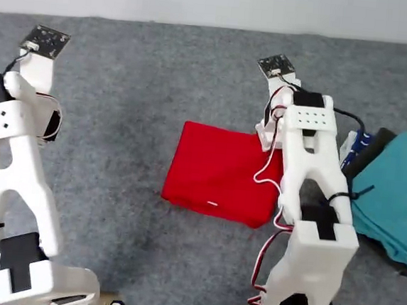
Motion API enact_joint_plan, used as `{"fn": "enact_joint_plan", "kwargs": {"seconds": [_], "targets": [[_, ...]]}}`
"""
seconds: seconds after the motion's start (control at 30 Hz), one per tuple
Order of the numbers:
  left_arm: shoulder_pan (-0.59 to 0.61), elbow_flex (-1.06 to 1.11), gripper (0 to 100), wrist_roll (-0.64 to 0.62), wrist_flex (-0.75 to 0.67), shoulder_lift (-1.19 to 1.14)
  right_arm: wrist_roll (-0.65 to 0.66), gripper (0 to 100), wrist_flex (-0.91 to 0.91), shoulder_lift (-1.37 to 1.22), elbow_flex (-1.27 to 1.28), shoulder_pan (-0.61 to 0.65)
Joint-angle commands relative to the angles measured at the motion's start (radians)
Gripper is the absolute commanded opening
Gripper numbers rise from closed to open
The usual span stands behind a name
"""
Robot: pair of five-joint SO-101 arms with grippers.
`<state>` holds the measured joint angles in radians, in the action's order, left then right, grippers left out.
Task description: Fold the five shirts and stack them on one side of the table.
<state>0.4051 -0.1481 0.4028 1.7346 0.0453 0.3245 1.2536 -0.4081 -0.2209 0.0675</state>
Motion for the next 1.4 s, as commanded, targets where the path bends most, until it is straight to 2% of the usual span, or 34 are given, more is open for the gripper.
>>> {"fn": "enact_joint_plan", "kwargs": {"seconds": [0.0, 0.17, 0.53, 0.67, 0.93, 1.03, 1.13, 1.17, 1.27, 1.37], "targets": [[0.006, -0.008, 1, 0.009, 0.002, 0.044, 0.002, 4.3, 0.047, 0.005, -0.121, -0.035], [0.006, -0.008, 1, 0.009, 0.002, 0.044, 0.0, 19.5, 0.13, 0.012, -0.158, -0.038], [0.006, -0.008, 1, 0.009, 0.002, 0.043, -0.152, 20.4, 0.446, 0.001, -0.253, 0.035], [0.006, -0.008, 1, 0.009, 0.002, 0.043, -0.204, 20.4, 0.443, -0.065, -0.219, 0.047], [0.006, -0.008, 1, 0.009, 0.002, 0.043, -0.239, 20.2, 0.311, -0.312, -0.213, 0.05], [0.006, -0.008, 1, 0.009, 0.002, 0.043, -0.239, 15.5, 0.294, -0.364, -0.221, 0.058], [0.006, -0.008, 1, 0.009, 0.002, 0.043, -0.233, 2.0, 0.3, -0.377, -0.224, 0.053], [0.006, -0.008, 1, 0.009, 0.002, 0.043, -0.232, 0.2, 0.3, -0.371, -0.226, 0.044], [0.006, -0.007, 1, 0.009, 0.002, 0.043, -0.17, 0.6, 0.292, -0.331, -0.227, -0.005], [0.006, -0.007, 1, 0.009, 0.002, 0.043, -0.008, 1.0, 0.275, -0.294, -0.242, -0.056]]}}
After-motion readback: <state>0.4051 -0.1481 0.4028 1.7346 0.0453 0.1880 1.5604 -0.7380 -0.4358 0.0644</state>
